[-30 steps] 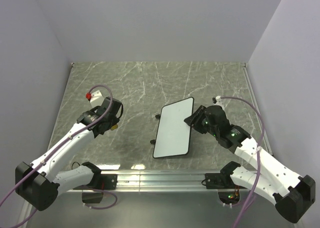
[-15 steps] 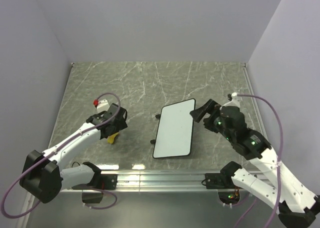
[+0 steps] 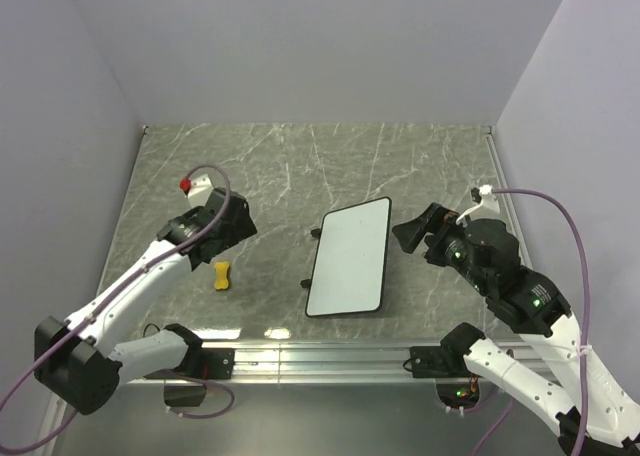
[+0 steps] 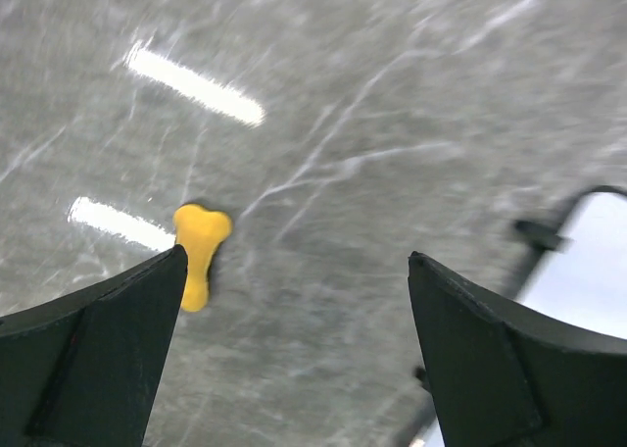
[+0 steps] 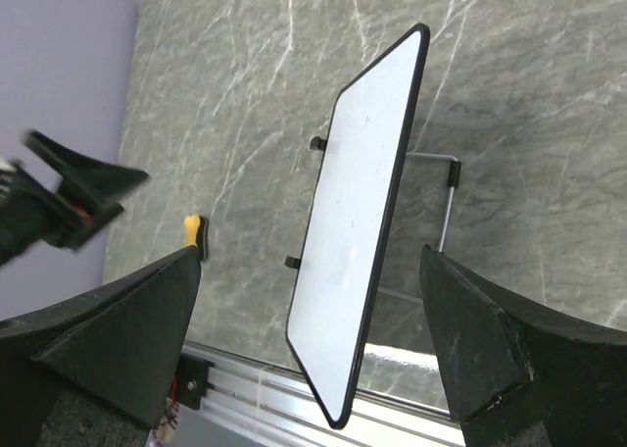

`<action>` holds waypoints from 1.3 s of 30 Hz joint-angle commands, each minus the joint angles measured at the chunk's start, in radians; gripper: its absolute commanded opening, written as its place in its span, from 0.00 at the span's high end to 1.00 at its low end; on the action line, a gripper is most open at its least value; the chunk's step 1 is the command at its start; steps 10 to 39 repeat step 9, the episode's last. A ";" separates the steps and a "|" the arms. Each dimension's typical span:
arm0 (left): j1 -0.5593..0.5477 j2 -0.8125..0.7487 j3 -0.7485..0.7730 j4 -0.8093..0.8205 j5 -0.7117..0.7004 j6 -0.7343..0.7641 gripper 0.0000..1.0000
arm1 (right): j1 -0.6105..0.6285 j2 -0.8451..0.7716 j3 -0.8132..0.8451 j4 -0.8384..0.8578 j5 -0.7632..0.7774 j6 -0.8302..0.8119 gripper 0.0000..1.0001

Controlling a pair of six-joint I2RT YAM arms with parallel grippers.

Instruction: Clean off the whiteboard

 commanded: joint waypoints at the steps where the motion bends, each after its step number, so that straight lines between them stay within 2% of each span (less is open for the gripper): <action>1: 0.003 -0.071 0.106 -0.017 0.031 0.073 0.01 | 0.007 -0.032 0.007 0.019 -0.025 -0.067 0.00; 5: 0.003 -0.063 0.203 -0.096 -0.023 0.098 0.01 | 0.007 -0.098 -0.059 0.087 -0.044 -0.059 0.00; 9: 0.003 -0.046 0.281 -0.144 -0.087 0.113 0.00 | 0.006 -0.098 -0.050 0.053 -0.028 -0.042 0.00; 39: 0.003 -0.046 0.281 -0.144 -0.087 0.113 0.00 | 0.006 -0.098 -0.050 0.053 -0.028 -0.042 0.00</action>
